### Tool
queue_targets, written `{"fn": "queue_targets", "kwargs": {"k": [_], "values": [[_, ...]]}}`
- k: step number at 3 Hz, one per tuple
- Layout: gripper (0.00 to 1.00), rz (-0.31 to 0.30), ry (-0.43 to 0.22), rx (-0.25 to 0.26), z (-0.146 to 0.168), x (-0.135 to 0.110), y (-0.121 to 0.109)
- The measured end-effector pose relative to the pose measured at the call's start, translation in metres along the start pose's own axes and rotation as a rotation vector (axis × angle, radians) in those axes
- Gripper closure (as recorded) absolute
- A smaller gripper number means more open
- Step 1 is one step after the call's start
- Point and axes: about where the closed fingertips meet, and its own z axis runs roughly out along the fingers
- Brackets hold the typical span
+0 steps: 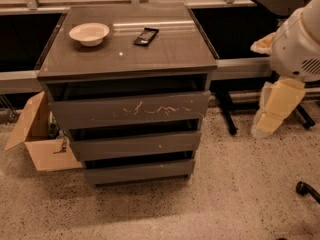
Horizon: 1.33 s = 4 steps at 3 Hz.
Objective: Open bottom drawer
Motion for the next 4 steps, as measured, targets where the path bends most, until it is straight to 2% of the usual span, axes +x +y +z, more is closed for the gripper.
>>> {"fn": "queue_targets", "kwargs": {"k": [1,3,4], "values": [[0.00,0.013,-0.036,-0.056,0.038,0.004,-0.002],[0.00,0.007,-0.035,-0.073,0.048,0.004,-0.001],[0.00,-0.048,-0.025,-0.101,0.083,0.002,0.011]]}}
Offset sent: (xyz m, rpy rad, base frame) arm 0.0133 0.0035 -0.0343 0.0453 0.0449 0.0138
